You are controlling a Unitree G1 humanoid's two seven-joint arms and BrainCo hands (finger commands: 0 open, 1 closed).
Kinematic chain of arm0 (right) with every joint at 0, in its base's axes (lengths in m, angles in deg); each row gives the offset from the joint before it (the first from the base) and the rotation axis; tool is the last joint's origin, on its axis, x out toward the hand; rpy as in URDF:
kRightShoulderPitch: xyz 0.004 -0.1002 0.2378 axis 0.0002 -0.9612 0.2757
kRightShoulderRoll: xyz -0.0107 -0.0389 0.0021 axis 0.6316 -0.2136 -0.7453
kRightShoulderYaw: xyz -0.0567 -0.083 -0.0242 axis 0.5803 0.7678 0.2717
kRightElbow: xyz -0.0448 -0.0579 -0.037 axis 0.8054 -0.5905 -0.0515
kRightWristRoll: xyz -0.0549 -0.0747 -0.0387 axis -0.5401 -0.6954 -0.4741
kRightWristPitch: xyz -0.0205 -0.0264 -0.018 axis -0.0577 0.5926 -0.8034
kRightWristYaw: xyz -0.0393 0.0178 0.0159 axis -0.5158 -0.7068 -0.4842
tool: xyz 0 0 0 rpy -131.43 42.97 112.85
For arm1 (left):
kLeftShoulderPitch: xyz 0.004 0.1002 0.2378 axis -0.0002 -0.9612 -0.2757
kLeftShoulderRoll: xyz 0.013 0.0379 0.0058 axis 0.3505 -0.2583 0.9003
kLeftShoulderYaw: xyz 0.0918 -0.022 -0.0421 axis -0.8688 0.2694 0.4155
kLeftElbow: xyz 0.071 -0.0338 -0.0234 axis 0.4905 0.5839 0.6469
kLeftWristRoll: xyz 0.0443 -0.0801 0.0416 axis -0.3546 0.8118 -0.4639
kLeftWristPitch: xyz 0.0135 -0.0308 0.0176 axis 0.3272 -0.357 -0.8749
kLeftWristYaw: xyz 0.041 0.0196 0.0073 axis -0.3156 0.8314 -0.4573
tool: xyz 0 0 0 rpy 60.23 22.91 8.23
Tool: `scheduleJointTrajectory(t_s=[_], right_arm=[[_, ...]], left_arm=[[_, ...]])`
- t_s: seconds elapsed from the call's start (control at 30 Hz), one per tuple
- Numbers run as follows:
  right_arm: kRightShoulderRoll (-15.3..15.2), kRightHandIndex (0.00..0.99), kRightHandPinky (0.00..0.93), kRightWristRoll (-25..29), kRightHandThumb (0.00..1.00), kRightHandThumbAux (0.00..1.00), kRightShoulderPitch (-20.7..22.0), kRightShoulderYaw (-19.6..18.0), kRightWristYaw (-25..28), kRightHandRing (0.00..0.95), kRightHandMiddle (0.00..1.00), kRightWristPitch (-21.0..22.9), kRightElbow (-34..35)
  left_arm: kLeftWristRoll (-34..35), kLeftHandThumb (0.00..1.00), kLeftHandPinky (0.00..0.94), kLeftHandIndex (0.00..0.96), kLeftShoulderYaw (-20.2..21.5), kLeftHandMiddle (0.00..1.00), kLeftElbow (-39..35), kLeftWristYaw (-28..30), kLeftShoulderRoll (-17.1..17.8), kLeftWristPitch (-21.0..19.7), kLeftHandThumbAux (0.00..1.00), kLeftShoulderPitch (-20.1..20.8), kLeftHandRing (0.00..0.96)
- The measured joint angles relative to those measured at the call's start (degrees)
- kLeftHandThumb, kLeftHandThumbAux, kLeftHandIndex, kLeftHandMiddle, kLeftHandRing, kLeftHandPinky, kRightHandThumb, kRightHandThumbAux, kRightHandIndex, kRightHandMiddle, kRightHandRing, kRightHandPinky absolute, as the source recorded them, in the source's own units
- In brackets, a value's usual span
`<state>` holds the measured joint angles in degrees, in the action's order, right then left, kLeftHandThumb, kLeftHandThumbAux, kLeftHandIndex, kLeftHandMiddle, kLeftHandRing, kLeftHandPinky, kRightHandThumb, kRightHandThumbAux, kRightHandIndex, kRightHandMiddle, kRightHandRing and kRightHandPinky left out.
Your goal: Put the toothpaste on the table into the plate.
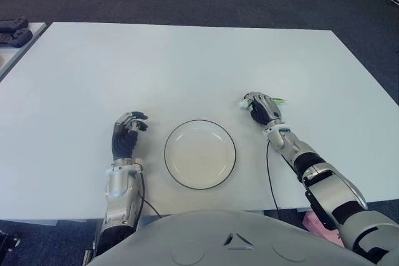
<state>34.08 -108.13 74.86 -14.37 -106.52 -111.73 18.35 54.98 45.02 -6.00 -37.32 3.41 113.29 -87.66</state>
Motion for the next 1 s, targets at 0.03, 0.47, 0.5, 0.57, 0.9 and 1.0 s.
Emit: scheduleJointTrajectory(t_s=[0.03,0.47,0.5,0.57,0.9,1.0], right_arm=[[-0.1,0.439,0.47,0.1,0.999,0.666,-0.3,-0.3,-0.4,0.455,0.439,0.0,0.5],[-0.1,0.415,0.548,2.5,1.0,0.67,-6.8,-4.3,-3.0,0.48,0.398,-5.1,11.0],[0.0,0.416,0.549,2.5,1.0,0.67,-7.2,-4.4,-3.3,0.48,0.396,-5.5,11.6],[0.1,0.422,0.55,2.4,1.0,0.67,-8.3,-4.7,-4.0,0.48,0.389,-6.3,13.4],[0.9,0.436,0.547,2.4,1.0,0.67,-11.6,-7.3,-5.4,0.478,0.387,-8.6,24.9],[1.4,0.439,0.546,2.5,1.0,0.669,-12.1,-8.2,-5.3,0.479,0.389,-9.5,27.5]], left_arm=[[0.0,0.837,0.536,0.429,0.0,0.471,0.0,0.0,0.0,0.0,0.677,0.0,0.57],[0.0,0.837,0.542,0.433,0.0,0.47,0.0,0.0,0.0,0.1,0.676,0.2,0.571],[0.0,0.837,0.542,0.432,0.0,0.471,0.0,0.0,0.0,0.1,0.676,0.2,0.571],[0.0,0.837,0.542,0.429,0.0,0.473,0.0,0.0,0.0,0.1,0.676,0.3,0.571],[0.0,0.837,0.544,0.427,0.1,0.474,0.7,0.0,0.0,0.0,0.676,1.0,0.573],[0.0,0.837,0.546,0.427,0.1,0.474,0.9,0.0,0.0,0.1,0.676,1.3,0.574]])
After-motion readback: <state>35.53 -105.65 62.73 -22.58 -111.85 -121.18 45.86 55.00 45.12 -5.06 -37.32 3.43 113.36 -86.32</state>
